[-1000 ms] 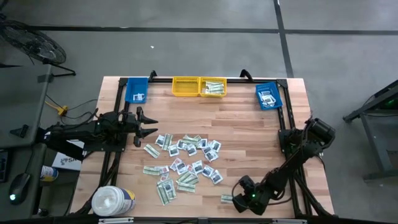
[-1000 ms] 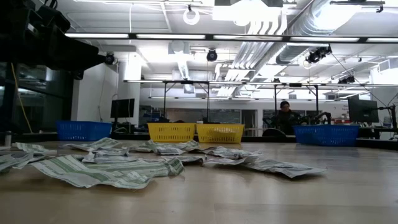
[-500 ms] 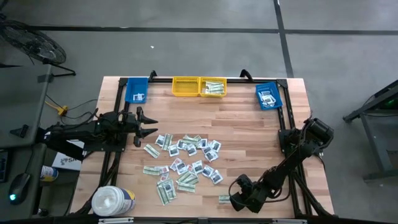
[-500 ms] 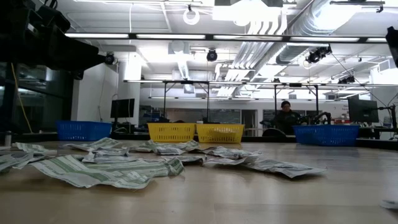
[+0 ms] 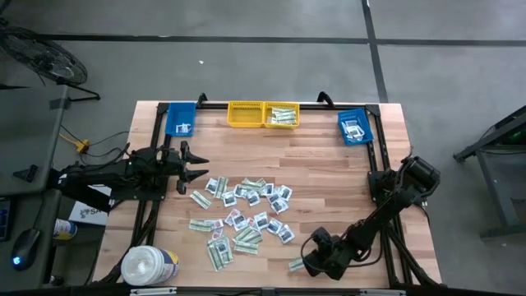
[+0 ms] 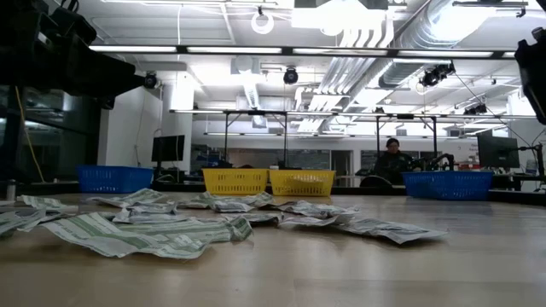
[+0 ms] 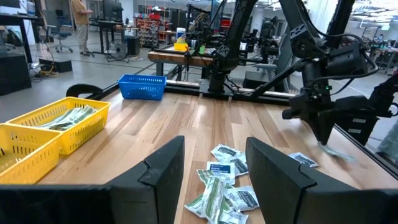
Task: Pick & Place First Aid Supplies
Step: Put the green bandage pack into the right yellow bin
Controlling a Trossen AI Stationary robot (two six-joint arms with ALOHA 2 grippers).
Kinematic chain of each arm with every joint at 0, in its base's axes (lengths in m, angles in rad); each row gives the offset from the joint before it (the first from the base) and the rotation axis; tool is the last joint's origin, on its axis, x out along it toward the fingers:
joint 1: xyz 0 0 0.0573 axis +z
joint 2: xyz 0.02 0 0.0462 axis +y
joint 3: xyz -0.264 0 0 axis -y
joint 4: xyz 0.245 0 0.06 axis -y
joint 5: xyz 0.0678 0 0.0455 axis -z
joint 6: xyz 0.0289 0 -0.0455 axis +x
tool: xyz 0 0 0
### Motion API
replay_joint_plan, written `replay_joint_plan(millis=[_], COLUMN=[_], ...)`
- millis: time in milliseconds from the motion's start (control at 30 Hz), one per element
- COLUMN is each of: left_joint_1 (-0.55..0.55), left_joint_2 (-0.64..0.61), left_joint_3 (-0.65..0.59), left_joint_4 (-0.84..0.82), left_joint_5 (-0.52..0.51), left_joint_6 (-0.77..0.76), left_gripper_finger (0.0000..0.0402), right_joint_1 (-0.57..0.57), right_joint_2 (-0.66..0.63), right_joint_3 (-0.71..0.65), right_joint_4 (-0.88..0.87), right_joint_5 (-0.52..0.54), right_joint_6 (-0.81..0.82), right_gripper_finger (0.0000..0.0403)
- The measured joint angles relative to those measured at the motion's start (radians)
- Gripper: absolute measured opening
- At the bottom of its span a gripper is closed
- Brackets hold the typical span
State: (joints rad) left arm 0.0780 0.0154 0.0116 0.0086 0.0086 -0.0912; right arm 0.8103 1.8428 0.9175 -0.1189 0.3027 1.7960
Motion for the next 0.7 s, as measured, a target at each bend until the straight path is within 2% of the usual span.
replay_joint_plan(millis=[300, 567, 700], left_joint_1=[0.000, 0.000, 0.000], left_joint_2=[0.000, 0.000, 0.000], left_joint_3=[0.000, 0.000, 0.000], left_joint_4=[0.000, 0.000, 0.000], left_joint_5=[0.000, 0.000, 0.000], left_joint_6=[0.000, 0.000, 0.000], left_gripper_finger=[0.0172, 0.0172, 0.0172], right_joint_1=[-0.007, -0.055, -0.073], right_joint_2=[0.001, -0.054, -0.113], right_joint_3=[-0.001, 0.003, 0.003], right_joint_4=[0.003, -0.005, 0.001], right_joint_5=[0.045, 0.081, 0.136], right_joint_6=[-0.062, -0.224, -0.330], right_gripper_finger=[0.0001, 0.0001, 0.0000])
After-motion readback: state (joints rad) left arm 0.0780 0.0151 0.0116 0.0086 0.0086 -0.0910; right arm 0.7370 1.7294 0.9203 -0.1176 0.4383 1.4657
